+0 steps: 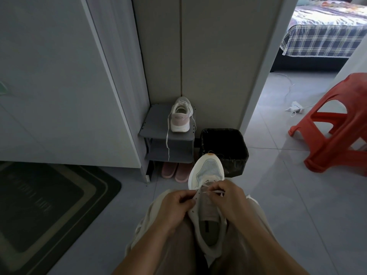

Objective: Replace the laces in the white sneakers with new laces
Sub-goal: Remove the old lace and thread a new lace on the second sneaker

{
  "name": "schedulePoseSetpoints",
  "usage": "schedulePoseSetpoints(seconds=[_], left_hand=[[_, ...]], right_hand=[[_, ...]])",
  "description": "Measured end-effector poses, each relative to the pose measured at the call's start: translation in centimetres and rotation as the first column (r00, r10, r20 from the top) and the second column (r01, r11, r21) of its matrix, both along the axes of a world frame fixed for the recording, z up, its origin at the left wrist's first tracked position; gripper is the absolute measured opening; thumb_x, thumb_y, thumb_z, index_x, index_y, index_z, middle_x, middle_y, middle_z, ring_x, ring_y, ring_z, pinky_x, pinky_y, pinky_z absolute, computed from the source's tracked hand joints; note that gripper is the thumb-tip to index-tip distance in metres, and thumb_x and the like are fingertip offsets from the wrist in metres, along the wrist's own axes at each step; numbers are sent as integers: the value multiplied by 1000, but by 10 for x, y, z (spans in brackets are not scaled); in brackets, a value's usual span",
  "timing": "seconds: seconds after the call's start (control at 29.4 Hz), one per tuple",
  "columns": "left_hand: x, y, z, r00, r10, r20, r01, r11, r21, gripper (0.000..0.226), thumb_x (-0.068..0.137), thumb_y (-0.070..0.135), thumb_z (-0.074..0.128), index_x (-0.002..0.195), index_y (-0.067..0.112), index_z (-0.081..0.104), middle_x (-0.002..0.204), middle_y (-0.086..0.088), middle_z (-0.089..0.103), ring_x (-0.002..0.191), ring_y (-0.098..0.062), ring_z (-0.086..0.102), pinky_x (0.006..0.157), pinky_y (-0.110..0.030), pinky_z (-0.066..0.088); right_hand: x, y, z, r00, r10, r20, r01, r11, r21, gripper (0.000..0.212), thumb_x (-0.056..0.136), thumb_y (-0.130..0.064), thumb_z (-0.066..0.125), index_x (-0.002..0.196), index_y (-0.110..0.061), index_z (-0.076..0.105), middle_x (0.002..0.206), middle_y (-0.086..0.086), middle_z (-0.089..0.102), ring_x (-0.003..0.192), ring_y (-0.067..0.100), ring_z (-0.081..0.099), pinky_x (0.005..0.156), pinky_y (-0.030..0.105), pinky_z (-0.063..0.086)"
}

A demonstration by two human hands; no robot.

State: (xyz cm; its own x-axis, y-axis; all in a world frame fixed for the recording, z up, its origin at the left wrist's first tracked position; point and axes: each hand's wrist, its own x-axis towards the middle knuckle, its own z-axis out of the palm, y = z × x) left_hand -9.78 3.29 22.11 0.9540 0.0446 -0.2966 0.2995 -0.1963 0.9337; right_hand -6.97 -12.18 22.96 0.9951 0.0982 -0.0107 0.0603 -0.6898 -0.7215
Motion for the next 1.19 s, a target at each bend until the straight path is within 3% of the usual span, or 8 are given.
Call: schedulePoseSetpoints(seconds=[0.14, 0.51, 0.61, 0.71, 0.85, 0.95, 1.05, 1.19], left_hand=[[-1, 0, 0, 1000, 2, -6, -2, 1000, 0, 28, 86, 1, 59, 110, 14, 66, 97, 9, 66, 86, 7, 58, 68, -1, 44], [-2, -3, 6, 1000, -7, 17, 5, 996, 86, 29, 88, 7, 59, 115, 15, 64, 103, 7, 63, 79, 12, 51, 60, 6, 37], [-3, -3, 6, 1000, -8, 27, 5, 994, 109, 29, 88, 7, 58, 116, 14, 63, 100, 8, 62, 76, 12, 50, 59, 7, 35], [-3, -3, 5, 1000, -2, 28, 0, 995, 102, 29, 88, 5, 58, 115, 12, 64, 104, 4, 65, 76, 13, 51, 60, 6, 37], [-3, -4, 5, 999, -7, 43, 2, 994, 107, 29, 87, 4, 59, 115, 12, 64, 98, 6, 63, 76, 13, 52, 62, 5, 38], [-3, -4, 6, 999, -3, 49, -2, 995, 103, 27, 87, 4, 58, 111, 14, 65, 90, 13, 60, 76, 12, 53, 62, 4, 38], [-4, -5, 3, 999, -7, 50, 2, 995, 103, 26, 87, 5, 59, 110, 16, 66, 91, 15, 61, 90, 2, 59, 67, 2, 41], [-6, -6, 4, 998, -18, 53, 11, 992, 124, 24, 89, 9, 58, 110, 18, 64, 89, 19, 59, 87, 6, 56, 67, 3, 40]], right_hand=[[-2, 2, -8, 999, -12, 40, 12, 1000, -3, 4, 84, -19, 64, 82, -17, 66, 80, -12, 51, 71, -1, 47, 62, 6, 36], [-9, 6, -8, 995, -68, 68, 59, 990, 129, 9, 83, -15, 65, 79, -21, 60, 76, -21, 49, 73, -1, 50, 62, 2, 39], [-10, 7, -12, 995, -68, 78, 60, 993, 101, 1, 83, -15, 65, 82, -15, 64, 76, -17, 50, 72, -1, 49, 62, 5, 39], [-8, 9, -17, 994, -45, 104, 44, 999, 6, 6, 84, -16, 63, 84, -11, 65, 84, -8, 52, 68, 0, 47, 59, 7, 37], [-8, 7, -18, 992, -5, 127, 21, 992, -127, 10, 86, -21, 60, 87, -13, 66, 89, -9, 48, 71, 5, 46, 56, 8, 33], [-10, 5, -19, 990, -6, 143, 22, 994, -107, 9, 85, -20, 62, 86, -12, 67, 90, -5, 53, 71, 5, 47, 58, 7, 35], [-8, 6, -18, 990, 12, 141, 1, 996, -91, 9, 83, -19, 65, 83, -11, 68, 87, -8, 51, 73, 7, 49, 60, 6, 34], [-8, 9, -20, 988, -8, 156, 27, 993, -118, 11, 85, -21, 63, 85, -12, 68, 90, -7, 53, 74, 7, 49, 59, 4, 32]])
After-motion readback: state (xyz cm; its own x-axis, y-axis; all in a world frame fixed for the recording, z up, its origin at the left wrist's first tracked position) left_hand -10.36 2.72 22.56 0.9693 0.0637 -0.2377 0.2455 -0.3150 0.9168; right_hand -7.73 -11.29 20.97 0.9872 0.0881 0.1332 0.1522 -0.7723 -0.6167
